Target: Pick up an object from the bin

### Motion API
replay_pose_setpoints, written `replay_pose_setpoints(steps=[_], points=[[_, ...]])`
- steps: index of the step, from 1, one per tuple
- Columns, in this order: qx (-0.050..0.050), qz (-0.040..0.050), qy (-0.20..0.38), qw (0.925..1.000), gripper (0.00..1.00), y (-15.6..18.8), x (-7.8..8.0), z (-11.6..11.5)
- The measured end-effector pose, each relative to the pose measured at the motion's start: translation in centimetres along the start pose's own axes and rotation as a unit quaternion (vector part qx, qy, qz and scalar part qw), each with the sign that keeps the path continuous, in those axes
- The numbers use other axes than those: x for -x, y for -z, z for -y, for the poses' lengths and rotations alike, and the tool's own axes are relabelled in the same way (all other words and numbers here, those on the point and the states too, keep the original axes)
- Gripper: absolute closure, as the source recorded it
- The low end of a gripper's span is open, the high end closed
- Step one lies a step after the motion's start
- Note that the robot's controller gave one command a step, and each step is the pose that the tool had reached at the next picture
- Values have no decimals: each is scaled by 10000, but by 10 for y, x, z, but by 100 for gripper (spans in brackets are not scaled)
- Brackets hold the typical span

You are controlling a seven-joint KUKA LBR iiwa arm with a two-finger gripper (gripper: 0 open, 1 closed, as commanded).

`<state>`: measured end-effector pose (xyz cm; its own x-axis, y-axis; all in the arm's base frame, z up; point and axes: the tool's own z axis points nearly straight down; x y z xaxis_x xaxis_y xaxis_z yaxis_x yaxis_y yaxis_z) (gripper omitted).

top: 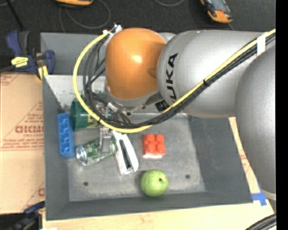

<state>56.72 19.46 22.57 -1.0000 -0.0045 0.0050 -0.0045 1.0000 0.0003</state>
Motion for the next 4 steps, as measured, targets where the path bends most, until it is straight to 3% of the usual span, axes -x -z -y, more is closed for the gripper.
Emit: replay_pose_setpoints(steps=[1,2,3,4], points=[[7,38,-20,10000,0,5,1,1],[23,82,-8,10000,0,-34,5,5],[0,40,335,9994,0,-79,11,28],[-6,35,1010,9949,100,-129,0,12]])
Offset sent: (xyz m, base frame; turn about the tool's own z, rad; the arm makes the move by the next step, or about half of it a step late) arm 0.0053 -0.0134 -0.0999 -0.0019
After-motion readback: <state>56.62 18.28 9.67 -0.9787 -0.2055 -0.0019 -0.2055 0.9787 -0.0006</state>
